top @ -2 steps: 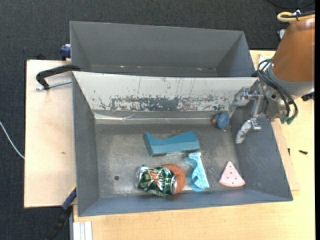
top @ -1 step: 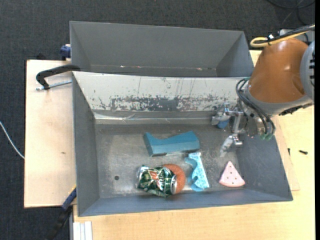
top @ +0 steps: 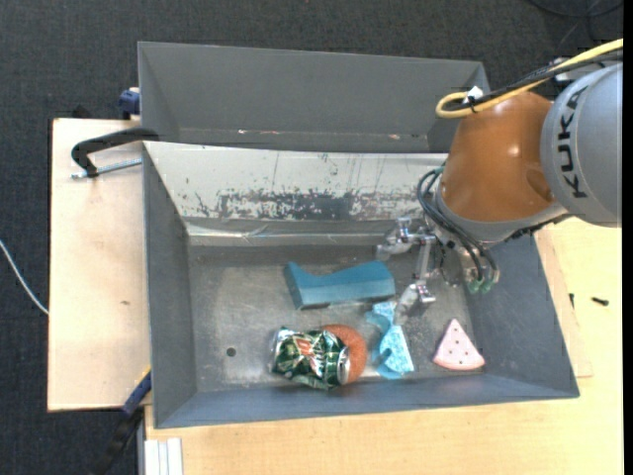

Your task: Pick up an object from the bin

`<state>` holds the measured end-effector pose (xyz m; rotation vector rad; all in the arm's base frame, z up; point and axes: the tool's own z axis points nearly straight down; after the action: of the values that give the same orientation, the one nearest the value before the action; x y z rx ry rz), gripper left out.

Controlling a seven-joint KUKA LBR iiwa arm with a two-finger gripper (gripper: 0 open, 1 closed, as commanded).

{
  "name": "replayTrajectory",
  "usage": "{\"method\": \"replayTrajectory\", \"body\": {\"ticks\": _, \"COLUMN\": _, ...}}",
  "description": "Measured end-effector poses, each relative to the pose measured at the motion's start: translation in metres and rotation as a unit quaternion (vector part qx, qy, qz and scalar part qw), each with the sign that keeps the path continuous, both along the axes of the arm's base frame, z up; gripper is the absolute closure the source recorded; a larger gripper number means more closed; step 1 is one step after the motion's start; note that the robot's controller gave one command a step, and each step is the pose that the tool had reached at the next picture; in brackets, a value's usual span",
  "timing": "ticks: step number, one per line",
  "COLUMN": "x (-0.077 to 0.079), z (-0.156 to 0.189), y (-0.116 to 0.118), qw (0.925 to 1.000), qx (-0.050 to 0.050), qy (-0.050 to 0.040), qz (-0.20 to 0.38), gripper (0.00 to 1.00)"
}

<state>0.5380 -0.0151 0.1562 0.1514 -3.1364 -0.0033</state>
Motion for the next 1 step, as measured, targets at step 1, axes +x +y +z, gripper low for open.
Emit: {"method": "replayTrajectory", "body": {"ticks": 1, "x": 0.0004, "z": 0.0012, "y": -0.0013, "qw": 1.0000, "qx": 0.000, "qy": -0.0011, "qz": 0.000, "gripper": 0.00}}
